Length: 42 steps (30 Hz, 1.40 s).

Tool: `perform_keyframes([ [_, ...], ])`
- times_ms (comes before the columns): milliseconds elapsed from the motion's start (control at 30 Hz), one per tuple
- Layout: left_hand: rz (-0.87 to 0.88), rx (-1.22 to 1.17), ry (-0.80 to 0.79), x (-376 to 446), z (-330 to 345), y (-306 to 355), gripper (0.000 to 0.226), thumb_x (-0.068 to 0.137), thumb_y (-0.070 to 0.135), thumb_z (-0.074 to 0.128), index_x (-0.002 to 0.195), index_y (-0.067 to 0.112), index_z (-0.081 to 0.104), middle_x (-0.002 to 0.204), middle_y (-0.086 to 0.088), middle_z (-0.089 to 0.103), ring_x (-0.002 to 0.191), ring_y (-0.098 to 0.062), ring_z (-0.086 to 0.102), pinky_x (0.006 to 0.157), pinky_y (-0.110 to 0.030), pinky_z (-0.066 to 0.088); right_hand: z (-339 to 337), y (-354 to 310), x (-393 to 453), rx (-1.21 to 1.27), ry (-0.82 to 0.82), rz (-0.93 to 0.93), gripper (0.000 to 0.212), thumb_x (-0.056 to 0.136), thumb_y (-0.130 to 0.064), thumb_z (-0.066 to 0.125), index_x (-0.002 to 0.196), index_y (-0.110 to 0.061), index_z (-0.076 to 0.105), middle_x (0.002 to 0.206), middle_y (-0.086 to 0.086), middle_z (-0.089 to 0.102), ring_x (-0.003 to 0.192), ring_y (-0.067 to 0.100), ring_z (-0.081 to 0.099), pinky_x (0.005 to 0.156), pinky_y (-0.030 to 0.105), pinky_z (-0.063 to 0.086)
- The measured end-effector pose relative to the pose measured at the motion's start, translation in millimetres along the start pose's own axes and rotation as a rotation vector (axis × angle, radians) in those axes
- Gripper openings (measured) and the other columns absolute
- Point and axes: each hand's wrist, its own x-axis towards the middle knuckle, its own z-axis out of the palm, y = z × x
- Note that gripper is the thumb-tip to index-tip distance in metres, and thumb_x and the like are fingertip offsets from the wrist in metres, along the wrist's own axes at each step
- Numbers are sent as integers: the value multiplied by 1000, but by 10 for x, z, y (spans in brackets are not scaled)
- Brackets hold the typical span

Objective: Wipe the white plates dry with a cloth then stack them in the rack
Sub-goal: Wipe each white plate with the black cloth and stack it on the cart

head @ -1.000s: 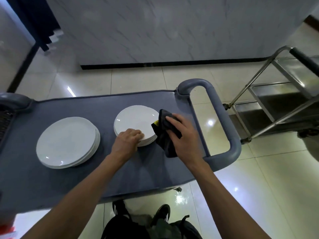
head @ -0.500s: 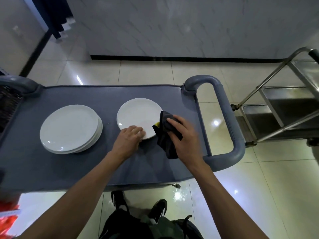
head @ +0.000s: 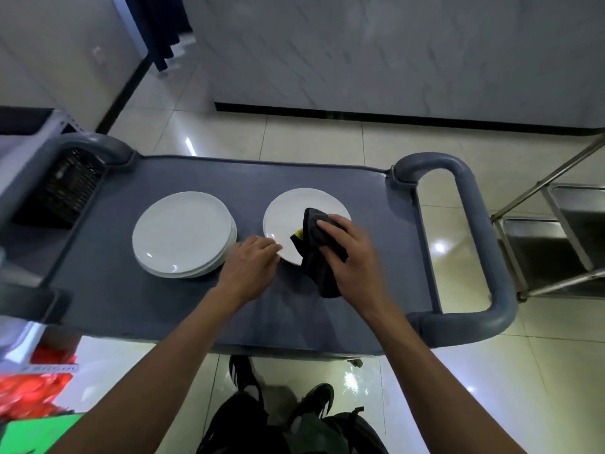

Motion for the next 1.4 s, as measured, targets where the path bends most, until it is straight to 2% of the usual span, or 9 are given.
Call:
perform_keyframes([
  [100, -62, -16, 69, -55, -178, -194, 20, 91, 14, 66, 110, 12, 75, 114, -6, 72, 104, -33, 64, 82, -46, 52, 201, -136, 118, 10, -23, -19, 43, 88, -4, 71, 129, -14, 66, 136, 3, 59, 124, 23, 53, 109, 27, 38],
  [233, -208, -43, 101, -160, -384, -582, 24, 92, 16, 67, 114, 11, 74, 118, -7, 72, 107, -32, 63, 87, -46, 52, 499, -336, 252, 24, -62, -52, 43, 89, -6, 71, 130, -17, 66, 136, 0, 59, 124, 19, 52, 109, 15, 32],
  [400, -401, -86, 167, -320, -576, -1210, 27, 88, 13, 72, 114, 9, 75, 117, -11, 72, 112, -35, 61, 92, -49, 50, 885, -612, 443, 30, -122, -97, 43, 90, -6, 71, 132, -16, 65, 137, 1, 58, 124, 20, 53, 108, 28, 41],
  [500, -508, -120, 214, -385, -654, -1590, 29, 85, 11, 75, 114, 5, 74, 116, -14, 70, 111, -37, 59, 97, -44, 47, 1098, -791, 560, 28, -160, -103, 43, 91, -7, 71, 132, -17, 65, 138, 0, 58, 124, 19, 53, 106, 23, 39],
  [733, -677, -166, 68, -406, -697, -2228, 51, 86, 31, 75, 131, 12, 62, 128, -7, 58, 120, -27, 50, 99, -39, 42, 1556, -1167, 809, 38, -198, -129, 42, 89, -2, 70, 129, -13, 66, 136, 0, 59, 123, 20, 54, 106, 23, 40],
  [933, -731, -248, 20, -370, -668, -2367, 49, 82, 39, 76, 125, 21, 63, 119, -2, 56, 112, -26, 54, 92, -43, 49, 1886, -1375, 932, 37, -223, -125, 40, 91, -4, 68, 130, -14, 66, 137, 1, 58, 126, 21, 52, 107, 35, 43],
  [1133, -783, -270, 16, -316, -683, -2380, 44, 78, 40, 78, 115, 23, 64, 115, 2, 58, 104, -22, 58, 81, -34, 46, 2192, -1402, 991, 47, -234, -128, 40, 91, -4, 68, 129, -15, 66, 138, 2, 57, 128, 22, 51, 108, 40, 43],
  [1267, -828, -316, 6, -260, -705, -2392, 45, 75, 39, 81, 112, 20, 64, 115, 0, 60, 104, -24, 60, 86, -39, 51, 2313, -1363, 981, 36, -255, -129, 38, 91, -6, 67, 128, -17, 67, 138, 2, 58, 127, 25, 52, 107, 45, 42],
  [1400, -860, -368, 3, -226, -706, -2406, 44, 72, 34, 84, 107, 18, 63, 112, 0, 64, 103, -24, 61, 87, -41, 51, 2393, -1333, 960, -18, -309, -131, 38, 91, -7, 68, 128, -15, 67, 139, 5, 57, 127, 27, 51, 110, 40, 39],
])
